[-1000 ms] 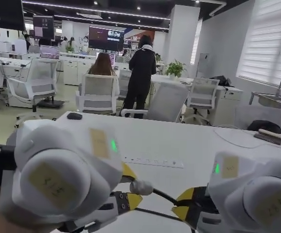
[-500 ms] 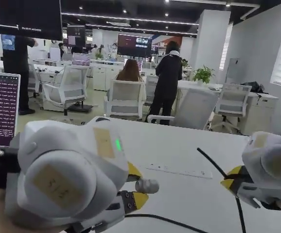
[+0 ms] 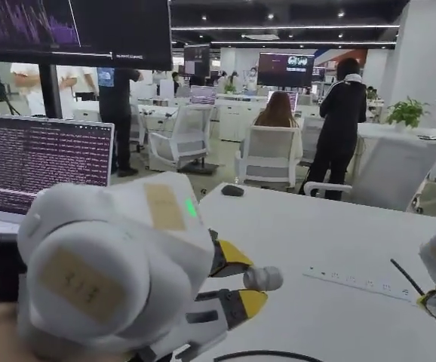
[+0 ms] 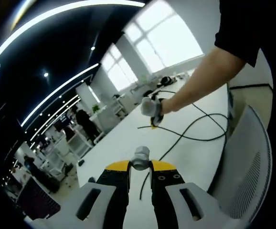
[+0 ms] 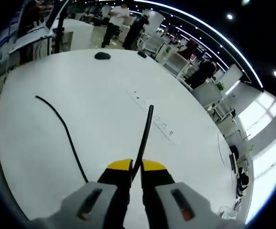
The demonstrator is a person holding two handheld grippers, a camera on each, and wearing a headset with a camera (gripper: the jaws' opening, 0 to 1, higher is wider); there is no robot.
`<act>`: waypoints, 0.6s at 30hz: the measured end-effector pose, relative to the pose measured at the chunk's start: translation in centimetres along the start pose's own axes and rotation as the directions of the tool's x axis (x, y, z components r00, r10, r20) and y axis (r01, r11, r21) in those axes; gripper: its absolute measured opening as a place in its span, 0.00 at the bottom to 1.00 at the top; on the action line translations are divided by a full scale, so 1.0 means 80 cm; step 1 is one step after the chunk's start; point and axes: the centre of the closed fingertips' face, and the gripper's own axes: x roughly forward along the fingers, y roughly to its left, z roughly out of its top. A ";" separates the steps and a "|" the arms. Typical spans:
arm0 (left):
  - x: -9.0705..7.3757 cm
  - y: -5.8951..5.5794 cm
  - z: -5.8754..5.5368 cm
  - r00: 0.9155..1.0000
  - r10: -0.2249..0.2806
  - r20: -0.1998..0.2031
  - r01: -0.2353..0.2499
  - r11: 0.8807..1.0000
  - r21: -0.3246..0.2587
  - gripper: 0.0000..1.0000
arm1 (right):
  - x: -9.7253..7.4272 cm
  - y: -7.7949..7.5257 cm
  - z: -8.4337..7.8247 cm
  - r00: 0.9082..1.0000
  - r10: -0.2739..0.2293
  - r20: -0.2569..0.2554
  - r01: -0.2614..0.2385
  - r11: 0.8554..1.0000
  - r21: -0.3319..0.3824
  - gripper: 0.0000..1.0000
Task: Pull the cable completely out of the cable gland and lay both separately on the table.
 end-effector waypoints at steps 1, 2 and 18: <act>-0.002 0.000 -0.003 1.000 0.000 -0.005 0.000 0.999 -0.038 0.16 | 0.010 0.002 -0.004 1.000 0.016 -0.013 -0.016 1.000 0.016 0.05; -0.003 0.000 -0.003 1.000 0.004 0.001 -0.004 0.999 -0.051 0.16 | 0.023 0.005 -0.011 0.998 0.040 -0.039 -0.039 0.999 0.035 0.05; 0.018 0.002 -0.008 1.000 -0.004 -0.014 0.003 0.997 -0.076 0.17 | -0.038 0.045 0.012 0.989 0.136 0.050 -0.130 0.986 -0.108 0.16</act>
